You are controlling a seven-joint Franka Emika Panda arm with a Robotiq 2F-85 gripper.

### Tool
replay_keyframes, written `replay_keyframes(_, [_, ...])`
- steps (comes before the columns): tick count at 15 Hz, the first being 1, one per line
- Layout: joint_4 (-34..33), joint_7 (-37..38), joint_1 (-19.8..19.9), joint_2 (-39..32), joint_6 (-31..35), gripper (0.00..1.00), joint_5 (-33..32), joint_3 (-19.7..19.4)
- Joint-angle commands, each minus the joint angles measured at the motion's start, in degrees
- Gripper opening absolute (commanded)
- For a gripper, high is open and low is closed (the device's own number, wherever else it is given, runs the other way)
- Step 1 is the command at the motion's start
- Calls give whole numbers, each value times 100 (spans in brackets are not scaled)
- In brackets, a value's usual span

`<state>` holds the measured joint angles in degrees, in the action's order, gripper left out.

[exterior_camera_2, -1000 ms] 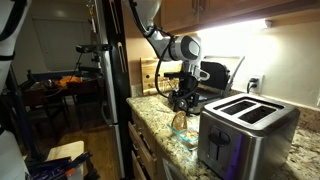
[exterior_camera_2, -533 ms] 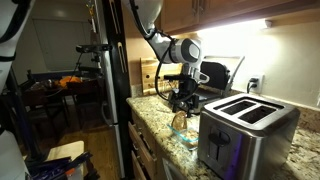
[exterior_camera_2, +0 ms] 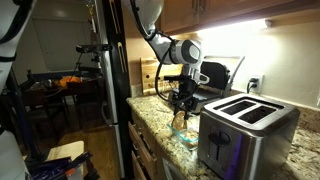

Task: Place one slice of bread in the left slot of the toaster

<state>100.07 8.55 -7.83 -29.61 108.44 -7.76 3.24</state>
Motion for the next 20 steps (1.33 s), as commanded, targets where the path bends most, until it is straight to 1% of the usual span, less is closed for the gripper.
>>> replay_keyframes(1, [-45,140,-49,6,3,41,10,-64])
replay_keyframes(6, [-30,161,-47,23,24,7,13,-66])
replay_keyframes(8, [-23,169,-48,29,27,1,13,-65])
replay_keyframes(9, [-11,173,-50,46,31,2,17,-60])
replay_keyframes(10, [15,172,-52,81,42,6,23,-53])
replay_keyframes(13, [199,183,-63,324,138,6,45,-28])
replay_keyframes(20, [693,212,-134,1301,326,6,36,82])
